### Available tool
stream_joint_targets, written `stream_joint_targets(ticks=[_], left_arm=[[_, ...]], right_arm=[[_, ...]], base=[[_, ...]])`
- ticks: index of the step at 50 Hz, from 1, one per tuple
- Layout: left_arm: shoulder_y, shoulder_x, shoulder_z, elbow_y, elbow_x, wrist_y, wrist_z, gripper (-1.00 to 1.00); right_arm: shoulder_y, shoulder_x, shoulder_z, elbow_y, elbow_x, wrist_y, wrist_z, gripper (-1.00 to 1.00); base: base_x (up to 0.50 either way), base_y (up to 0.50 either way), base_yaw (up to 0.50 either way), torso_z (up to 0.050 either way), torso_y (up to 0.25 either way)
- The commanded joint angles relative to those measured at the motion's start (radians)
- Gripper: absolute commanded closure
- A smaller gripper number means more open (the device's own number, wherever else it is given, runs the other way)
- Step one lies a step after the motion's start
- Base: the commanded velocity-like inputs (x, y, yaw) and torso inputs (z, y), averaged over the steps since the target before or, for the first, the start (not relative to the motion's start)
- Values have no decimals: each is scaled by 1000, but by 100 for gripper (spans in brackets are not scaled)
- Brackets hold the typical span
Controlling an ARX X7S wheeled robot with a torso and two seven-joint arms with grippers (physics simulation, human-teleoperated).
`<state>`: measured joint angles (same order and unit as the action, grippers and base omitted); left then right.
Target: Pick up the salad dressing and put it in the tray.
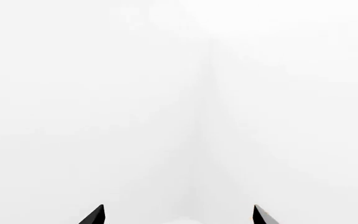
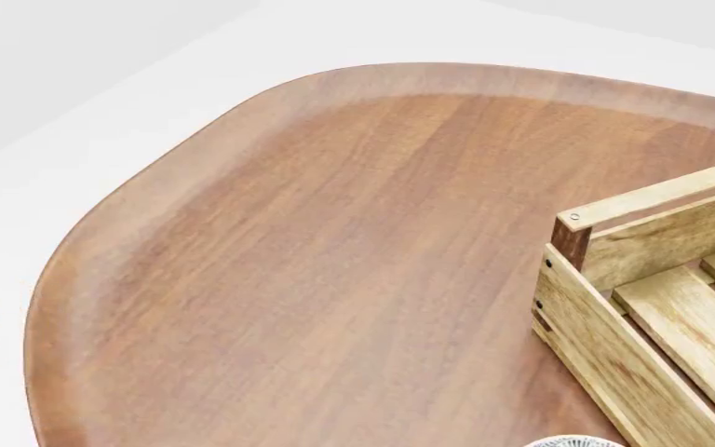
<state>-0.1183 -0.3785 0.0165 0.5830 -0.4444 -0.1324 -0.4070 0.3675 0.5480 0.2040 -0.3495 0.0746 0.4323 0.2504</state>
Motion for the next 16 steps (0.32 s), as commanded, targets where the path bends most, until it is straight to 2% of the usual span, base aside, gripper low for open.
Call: stream_joint_targets(ticks=[1, 9, 16], left_arm=[[16, 7, -44, 40, 21, 87, -7, -100], [28, 11, -65, 62, 70, 149, -16, -100], [50, 37, -113, 79, 60, 252, -21, -100]], right_arm=[[-149, -27, 55, -338, 9, 16, 26, -100], [-240, -67, 68, -462, -11, -69, 51, -100], [-343, -114, 36, -508, -114, -309, 108, -100]], base=[[0, 0, 0, 0, 0], [0, 0, 0, 0, 0], [0, 0, 0, 0, 0]])
